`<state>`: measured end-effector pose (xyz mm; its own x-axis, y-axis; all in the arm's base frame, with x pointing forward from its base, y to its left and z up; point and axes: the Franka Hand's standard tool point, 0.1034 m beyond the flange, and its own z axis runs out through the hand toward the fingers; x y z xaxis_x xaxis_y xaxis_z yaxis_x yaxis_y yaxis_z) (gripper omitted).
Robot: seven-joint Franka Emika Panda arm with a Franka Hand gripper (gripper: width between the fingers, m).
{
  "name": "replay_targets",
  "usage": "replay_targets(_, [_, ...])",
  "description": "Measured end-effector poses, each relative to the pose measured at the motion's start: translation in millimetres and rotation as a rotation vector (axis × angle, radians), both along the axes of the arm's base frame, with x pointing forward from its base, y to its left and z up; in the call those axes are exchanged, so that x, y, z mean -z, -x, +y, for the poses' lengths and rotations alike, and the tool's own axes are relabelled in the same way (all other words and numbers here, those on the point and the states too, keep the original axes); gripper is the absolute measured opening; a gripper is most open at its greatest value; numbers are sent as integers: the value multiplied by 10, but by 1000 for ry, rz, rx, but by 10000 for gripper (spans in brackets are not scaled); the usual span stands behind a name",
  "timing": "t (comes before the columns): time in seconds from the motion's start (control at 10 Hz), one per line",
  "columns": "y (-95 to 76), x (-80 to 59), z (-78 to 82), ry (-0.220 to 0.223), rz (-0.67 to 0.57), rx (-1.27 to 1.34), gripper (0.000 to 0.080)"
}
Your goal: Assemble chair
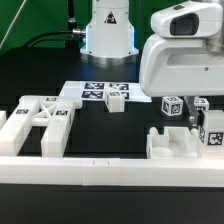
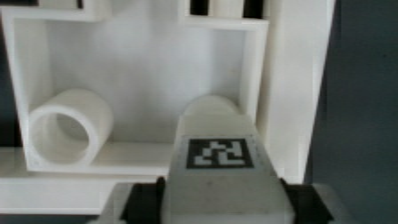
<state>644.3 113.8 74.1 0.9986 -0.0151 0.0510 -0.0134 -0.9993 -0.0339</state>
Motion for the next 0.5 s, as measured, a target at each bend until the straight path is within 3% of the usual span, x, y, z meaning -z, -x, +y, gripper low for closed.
replay_targets(0.4, [18, 4, 58, -101, -28, 623, 287])
replay_targets(0.5, [21, 2, 73, -108, -21, 714, 287])
